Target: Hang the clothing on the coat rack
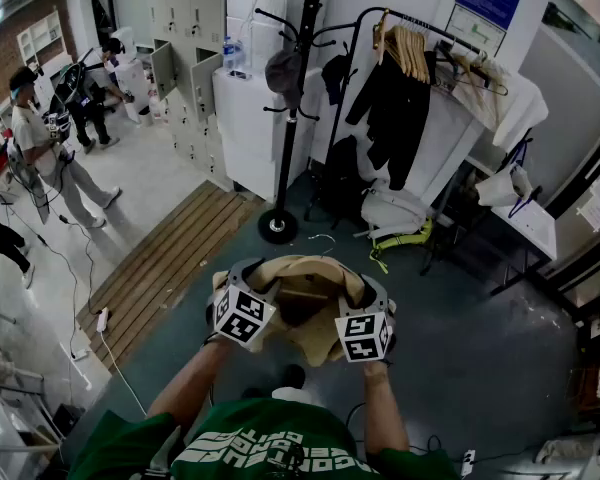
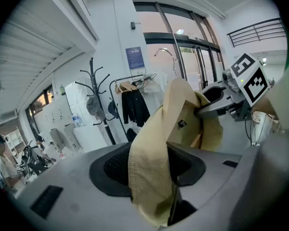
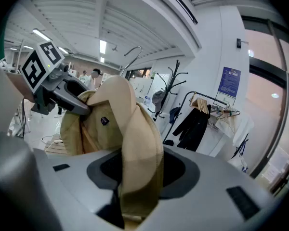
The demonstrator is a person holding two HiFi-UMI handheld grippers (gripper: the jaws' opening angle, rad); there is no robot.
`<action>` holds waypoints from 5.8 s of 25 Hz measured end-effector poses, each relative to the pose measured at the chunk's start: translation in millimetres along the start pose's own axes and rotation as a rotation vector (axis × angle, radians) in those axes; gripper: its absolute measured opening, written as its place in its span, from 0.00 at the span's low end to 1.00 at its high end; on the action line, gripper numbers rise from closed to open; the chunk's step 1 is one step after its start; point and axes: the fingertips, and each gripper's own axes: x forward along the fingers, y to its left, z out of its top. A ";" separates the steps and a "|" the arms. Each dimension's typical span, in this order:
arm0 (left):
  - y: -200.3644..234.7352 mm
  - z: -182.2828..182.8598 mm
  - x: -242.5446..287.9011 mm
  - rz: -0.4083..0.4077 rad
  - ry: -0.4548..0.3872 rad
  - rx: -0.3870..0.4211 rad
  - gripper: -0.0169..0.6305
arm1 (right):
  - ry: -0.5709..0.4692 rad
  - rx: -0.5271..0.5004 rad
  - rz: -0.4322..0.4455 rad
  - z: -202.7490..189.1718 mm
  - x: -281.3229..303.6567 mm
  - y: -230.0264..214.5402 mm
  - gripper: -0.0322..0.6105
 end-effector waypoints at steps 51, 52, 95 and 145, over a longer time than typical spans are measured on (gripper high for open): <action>96.3 104.7 147.8 0.137 -0.008 -0.032 0.33 | -0.101 -0.090 0.086 76.2 155.5 -147.8 0.33; 99.1 104.9 150.5 0.137 -0.008 -0.031 0.33 | -0.101 -0.089 0.087 77.0 159.5 -148.6 0.33; 354.0 138.4 292.9 0.043 -0.063 0.038 0.33 | -0.073 -0.052 -0.025 219.6 393.3 -172.6 0.33; 475.7 210.1 398.9 0.104 -0.063 0.022 0.33 | -0.133 -0.090 0.010 307.5 532.9 -257.7 0.33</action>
